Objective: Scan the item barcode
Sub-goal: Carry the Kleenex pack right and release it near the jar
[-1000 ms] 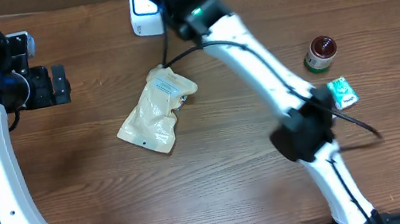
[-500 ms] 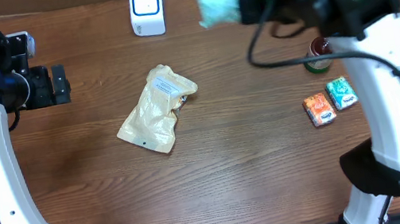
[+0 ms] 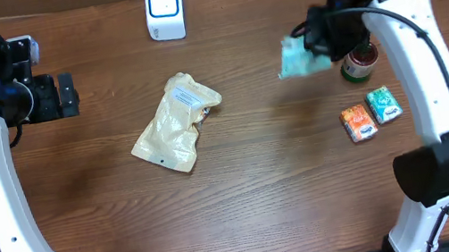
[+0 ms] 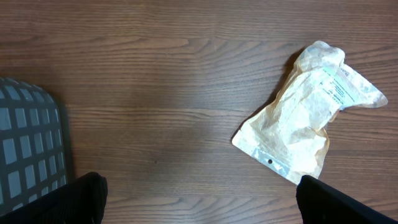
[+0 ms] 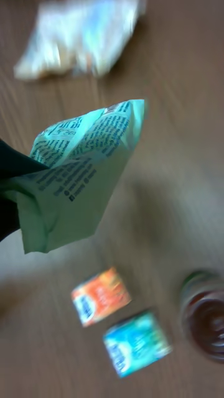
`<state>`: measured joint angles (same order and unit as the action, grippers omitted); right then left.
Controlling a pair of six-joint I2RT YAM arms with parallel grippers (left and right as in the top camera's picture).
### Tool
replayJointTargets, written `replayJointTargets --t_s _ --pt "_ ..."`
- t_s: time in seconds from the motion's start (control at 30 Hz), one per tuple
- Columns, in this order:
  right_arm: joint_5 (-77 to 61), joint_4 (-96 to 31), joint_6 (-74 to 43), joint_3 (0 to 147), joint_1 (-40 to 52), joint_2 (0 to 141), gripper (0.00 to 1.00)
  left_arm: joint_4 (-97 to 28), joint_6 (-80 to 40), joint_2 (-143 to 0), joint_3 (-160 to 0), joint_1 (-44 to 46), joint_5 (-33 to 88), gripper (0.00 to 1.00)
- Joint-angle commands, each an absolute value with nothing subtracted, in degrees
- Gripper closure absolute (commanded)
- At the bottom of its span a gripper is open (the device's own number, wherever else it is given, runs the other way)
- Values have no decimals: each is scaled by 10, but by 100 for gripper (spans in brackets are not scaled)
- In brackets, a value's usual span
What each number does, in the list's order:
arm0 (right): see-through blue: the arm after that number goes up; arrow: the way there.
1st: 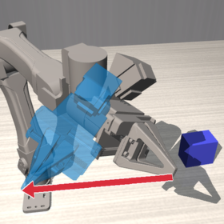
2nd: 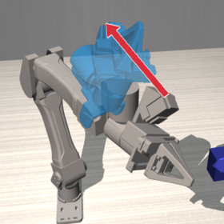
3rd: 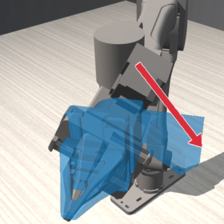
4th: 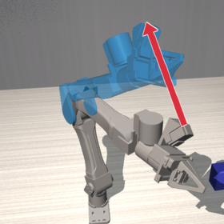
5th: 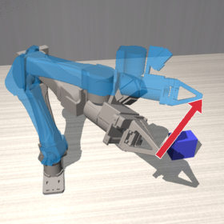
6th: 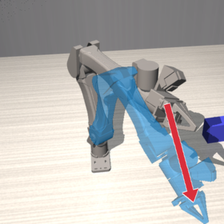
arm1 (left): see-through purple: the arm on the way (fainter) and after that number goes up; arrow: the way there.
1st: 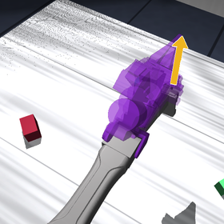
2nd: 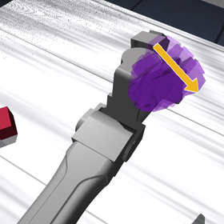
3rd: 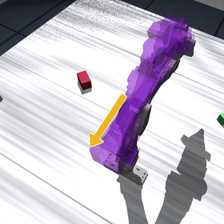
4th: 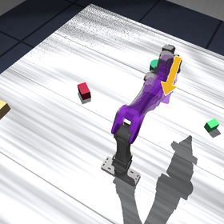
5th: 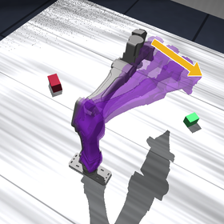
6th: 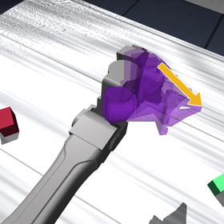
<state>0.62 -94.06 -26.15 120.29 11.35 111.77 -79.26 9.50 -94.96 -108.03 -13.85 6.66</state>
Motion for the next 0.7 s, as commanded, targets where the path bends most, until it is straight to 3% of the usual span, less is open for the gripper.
replayJointTargets --t_s 0.0,0.27,0.67 --pt "83 -937 -265 1135 106 1114 96 -792 107 -952 -1080 -135 66 0" --pt "140 -912 -265 1027 84 1114 96 -792 107 -952 -1080 -135 66 1" --pt "141 -838 -117 940 65 1114 92 -792 107 -952 -1080 -135 66 0"
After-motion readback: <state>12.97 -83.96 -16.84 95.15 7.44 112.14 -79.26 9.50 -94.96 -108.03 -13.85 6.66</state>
